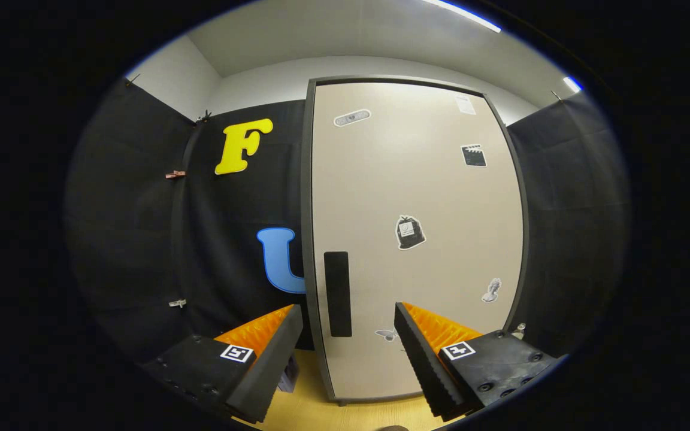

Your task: Open the shoe cabinet door, grab the shoes and put them into the shoe cabinet, then close the shoe cabinet door.

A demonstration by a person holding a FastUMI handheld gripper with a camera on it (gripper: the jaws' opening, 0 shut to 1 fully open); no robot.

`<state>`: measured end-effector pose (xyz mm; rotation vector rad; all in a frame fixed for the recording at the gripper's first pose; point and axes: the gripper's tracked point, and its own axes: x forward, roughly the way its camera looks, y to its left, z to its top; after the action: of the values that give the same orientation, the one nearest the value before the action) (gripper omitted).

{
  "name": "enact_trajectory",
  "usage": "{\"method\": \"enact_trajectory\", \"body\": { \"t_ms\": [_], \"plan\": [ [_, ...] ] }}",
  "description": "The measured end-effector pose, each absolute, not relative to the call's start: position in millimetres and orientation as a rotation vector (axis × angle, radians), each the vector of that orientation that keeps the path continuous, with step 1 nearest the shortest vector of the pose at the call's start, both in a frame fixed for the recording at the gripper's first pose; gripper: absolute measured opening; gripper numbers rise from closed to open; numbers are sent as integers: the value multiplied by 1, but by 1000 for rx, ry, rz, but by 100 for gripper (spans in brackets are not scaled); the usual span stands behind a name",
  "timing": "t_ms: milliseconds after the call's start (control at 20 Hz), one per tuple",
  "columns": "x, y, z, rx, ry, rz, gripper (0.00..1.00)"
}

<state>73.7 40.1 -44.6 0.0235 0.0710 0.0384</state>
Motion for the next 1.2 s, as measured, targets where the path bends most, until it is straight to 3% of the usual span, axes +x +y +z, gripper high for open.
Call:
{"method": "enact_trajectory", "body": {
  "t_ms": [700, 800, 950, 1000, 1050, 1200],
  "plan": [
    [155, 45, -81, 7, 100, -27, 97],
    [160, 44, -86, 3, 113, -38, 85],
    [166, 43, -91, -13, 121, -51, 78],
    [167, 46, -90, -11, 116, -43, 71],
    [164, 46, -87, -19, 104, -52, 48],
    [169, 48, -87, -39, 98, -55, 42]
  ]
}}
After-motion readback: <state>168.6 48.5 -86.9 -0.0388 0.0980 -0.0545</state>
